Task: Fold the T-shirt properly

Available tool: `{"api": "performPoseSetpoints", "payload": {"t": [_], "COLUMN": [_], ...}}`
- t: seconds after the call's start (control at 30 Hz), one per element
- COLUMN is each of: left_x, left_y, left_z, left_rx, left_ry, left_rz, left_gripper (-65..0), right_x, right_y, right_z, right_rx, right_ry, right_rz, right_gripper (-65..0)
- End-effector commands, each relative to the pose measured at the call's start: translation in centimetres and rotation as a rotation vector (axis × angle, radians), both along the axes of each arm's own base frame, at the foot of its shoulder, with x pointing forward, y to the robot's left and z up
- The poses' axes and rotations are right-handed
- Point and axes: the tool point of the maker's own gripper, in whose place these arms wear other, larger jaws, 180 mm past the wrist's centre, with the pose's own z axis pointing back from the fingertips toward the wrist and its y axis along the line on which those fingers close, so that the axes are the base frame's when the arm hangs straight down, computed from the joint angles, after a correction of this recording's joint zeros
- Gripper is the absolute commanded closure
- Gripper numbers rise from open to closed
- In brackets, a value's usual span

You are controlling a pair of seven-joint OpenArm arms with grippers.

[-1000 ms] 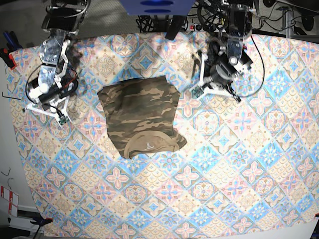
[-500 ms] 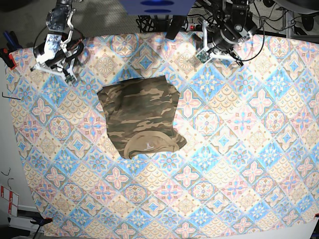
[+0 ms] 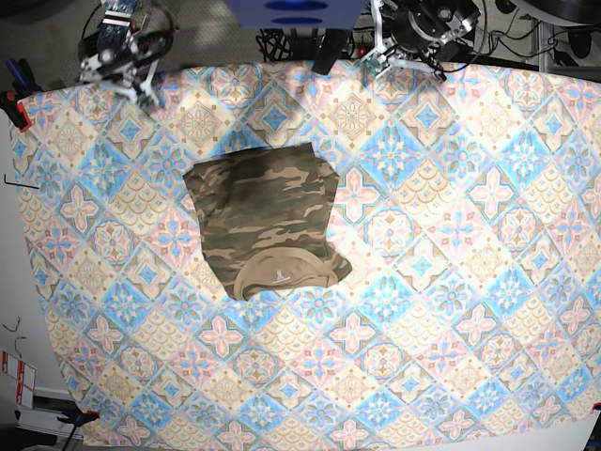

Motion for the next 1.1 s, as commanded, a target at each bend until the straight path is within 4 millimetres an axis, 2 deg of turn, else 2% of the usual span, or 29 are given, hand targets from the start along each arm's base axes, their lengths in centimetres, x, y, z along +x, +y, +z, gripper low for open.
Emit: {"api": "performPoseSetpoints", "payload": {"t": [0.0, 0.3, 0.5, 0.6, 0.8, 1.07], "left_x": [-0.3, -4.1, -6.3, -7.0, -8.0, -9.3], "left_y": [-0.1, -0.8, 0.4, 1.0, 0.6, 0.7], "left_z": [0.0, -2.6, -4.4, -5.1, -5.8, -8.4], "left_rx": [-0.013, -0.074, -0.091, -0.093, -0.125, -0.130], "left_ry": [0.003, 0.103, 0.157, 0.180, 0.195, 0.276], "left_rz": [0.008, 0.028, 0.096, 0.120, 0.134, 0.153], "left_gripper": [0.0, 0.0, 0.0, 0.0, 0.0, 0.0], "right_x": [1.0, -1.9, -3.4, -4.3, -7.2, -11.1], "right_y": [0.1, 2.1, 2.7, 3.4, 3.4, 4.4], "right_z": [0.3, -0.4, -0.7, -1.6, -4.3, -7.3], "right_rx": [0.005, 0.078, 0.106, 0.140, 0.195, 0.280], "right_ry": [-0.046, -0.042, -0.041, -0.030, 0.013, 0.040], "right_rz": [0.001, -0.012, -0.010, -0.036, -0.122, -0.253], "right_gripper": [-0.7, -0.7, -0.7, -0.7, -0.7, -0.7]}}
